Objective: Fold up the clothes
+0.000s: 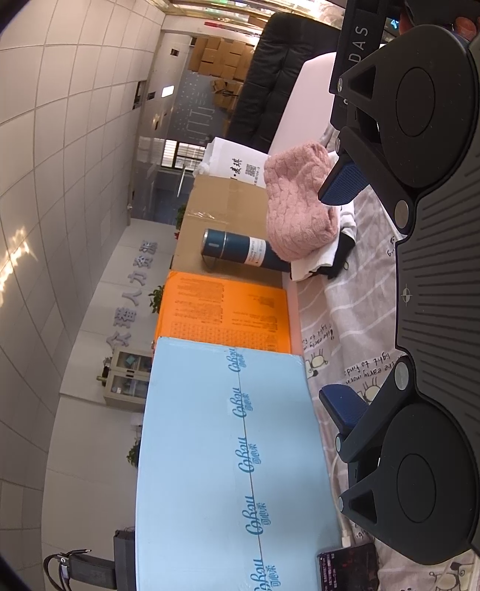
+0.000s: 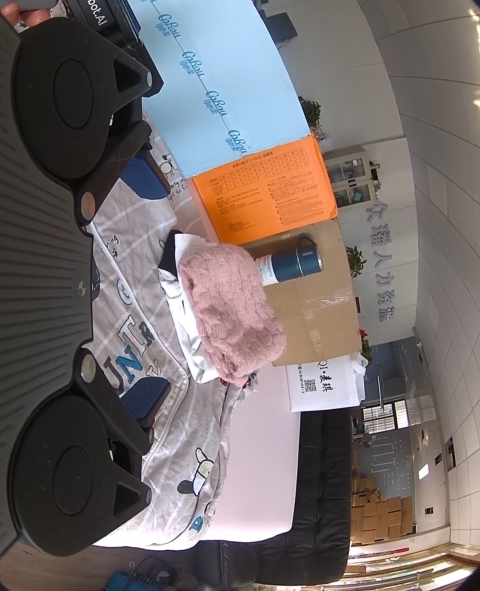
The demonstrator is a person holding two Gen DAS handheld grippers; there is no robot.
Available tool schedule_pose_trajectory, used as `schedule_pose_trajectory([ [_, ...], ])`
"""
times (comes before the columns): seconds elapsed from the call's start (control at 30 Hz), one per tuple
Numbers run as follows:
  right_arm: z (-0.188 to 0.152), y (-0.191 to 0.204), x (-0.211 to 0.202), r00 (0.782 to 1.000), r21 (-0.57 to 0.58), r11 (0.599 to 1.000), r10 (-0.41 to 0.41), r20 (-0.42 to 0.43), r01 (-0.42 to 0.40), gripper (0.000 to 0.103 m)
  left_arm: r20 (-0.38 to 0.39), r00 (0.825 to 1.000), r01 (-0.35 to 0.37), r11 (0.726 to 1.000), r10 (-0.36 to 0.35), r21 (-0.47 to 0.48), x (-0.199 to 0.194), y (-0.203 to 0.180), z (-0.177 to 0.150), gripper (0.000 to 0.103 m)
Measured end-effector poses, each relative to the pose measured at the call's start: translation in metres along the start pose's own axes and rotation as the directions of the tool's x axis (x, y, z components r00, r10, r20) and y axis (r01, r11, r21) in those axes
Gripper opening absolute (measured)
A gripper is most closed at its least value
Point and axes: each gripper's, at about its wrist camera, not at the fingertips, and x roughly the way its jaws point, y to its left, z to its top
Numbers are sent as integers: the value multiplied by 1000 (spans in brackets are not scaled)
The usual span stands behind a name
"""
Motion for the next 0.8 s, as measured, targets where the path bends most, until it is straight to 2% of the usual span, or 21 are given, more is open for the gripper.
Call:
schedule_pose_trajectory([
  [0.4,0,-4,2,1000,15,1000,13,-2,-13,103,5,1000,-17,1000,17,-8,2,4,0,103],
  [0.6,-2,-7,3,993,15,994,108,49,-109,103,29,999,-28,999,28,-21,6,8,-5,103],
  [0.7,-3,-8,3,985,13,988,155,75,-157,103,70,997,-30,999,32,-28,6,8,-10,103],
  [0.8,-4,-10,4,974,10,979,202,100,-204,103,71,997,-29,999,31,-24,8,6,-14,103],
])
